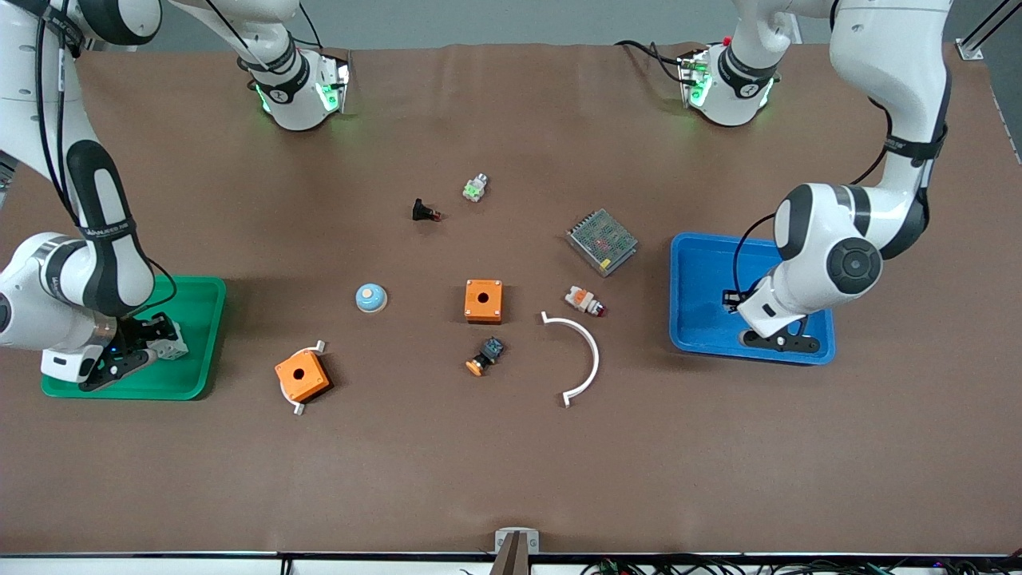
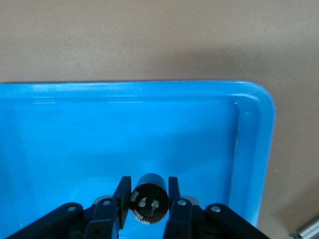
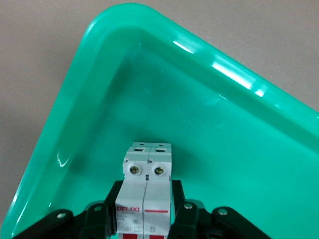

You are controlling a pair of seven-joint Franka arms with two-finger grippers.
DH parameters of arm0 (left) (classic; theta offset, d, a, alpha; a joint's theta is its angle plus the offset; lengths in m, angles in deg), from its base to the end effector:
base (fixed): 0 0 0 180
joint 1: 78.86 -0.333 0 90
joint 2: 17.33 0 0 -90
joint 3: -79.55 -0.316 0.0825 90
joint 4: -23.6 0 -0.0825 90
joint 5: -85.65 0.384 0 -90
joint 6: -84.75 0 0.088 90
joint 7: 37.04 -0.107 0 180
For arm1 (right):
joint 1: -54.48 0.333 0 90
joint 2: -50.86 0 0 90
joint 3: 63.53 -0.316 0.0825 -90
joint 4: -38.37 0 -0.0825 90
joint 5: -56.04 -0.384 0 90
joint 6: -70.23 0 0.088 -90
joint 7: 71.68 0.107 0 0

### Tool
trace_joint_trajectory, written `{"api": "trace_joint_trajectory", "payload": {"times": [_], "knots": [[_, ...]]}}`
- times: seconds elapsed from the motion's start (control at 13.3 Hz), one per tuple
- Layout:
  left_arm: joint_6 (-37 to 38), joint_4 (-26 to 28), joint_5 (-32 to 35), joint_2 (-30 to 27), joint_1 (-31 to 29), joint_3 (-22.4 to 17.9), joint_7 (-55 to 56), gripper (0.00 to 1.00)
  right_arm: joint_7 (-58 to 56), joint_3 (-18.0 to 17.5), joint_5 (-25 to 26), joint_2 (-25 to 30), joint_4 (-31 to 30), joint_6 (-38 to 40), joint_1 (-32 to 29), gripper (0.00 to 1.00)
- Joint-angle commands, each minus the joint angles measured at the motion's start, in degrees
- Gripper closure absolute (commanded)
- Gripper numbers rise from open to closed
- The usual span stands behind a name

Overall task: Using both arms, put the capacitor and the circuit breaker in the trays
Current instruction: 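Lower and release the breaker while the left gripper releases the capacitor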

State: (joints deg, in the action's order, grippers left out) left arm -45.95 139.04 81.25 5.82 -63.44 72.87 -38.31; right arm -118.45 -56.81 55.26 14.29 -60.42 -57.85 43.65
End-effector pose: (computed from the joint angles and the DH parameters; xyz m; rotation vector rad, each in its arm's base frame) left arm 0.5814 -0.0925 0.2411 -3.1279 0.1988 0.2106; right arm 0.6287 -0.1918 0.2075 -3.0159 -0.8016 0.2130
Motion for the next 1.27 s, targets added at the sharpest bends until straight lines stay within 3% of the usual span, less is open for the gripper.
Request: {"api": "trace_joint_trajectory", "payload": {"times": [0.0, 0.15, 0.22, 0.3, 0.45, 0.75, 1.2], "knots": [[-3.42, 1.81, -0.7, 1.28, -0.13, 0.17, -0.93, 0.92, -1.48, -1.35, 0.08, 0.27, 1.05, 1.15, -1.38, 0.0], [-3.43, 1.54, -0.7, 1.55, 0.04, 0.17, -1.02, 0.69, -0.95, -1.53, -0.97, 1.5, 3.05, 6.49, -0.95, 0.0], [-3.43, 1.11, -0.7, 1.55, -0.04, 0.17, -1.45, 0.45, 0.27, -1.53, -4.02, 2.46, 4.99, 11.13, -0.86, 0.0], [-3.43, 0.49, -0.7, 1.29, -0.13, 0.17, -2.33, 0.27, 2.89, -1.44, -6.49, 3.86, 6.66, 15.88, -0.6, 0.0], [-3.34, -1.17, -0.7, 0.5, 0.04, 0.17, -1.99, 0.01, 8.34, -1.44, -6.78, 6.59, 9.21, 21.53, 0.46, 0.0], [-2.64, -8.37, -0.79, -0.73, 0.22, 0.17, 2.13, 0.0, 20.99, -1.44, -6.43, 14.32, 9.93, 30.32, 3.7, 0.0], [-0.28, -13.04, 0.0, -7.32, -1.01, -0.62, 6.28, 0.0, 47.44, -1.44, -2.83, 27.76, 9.14, 38.33, 13.98, 0.0]]}}
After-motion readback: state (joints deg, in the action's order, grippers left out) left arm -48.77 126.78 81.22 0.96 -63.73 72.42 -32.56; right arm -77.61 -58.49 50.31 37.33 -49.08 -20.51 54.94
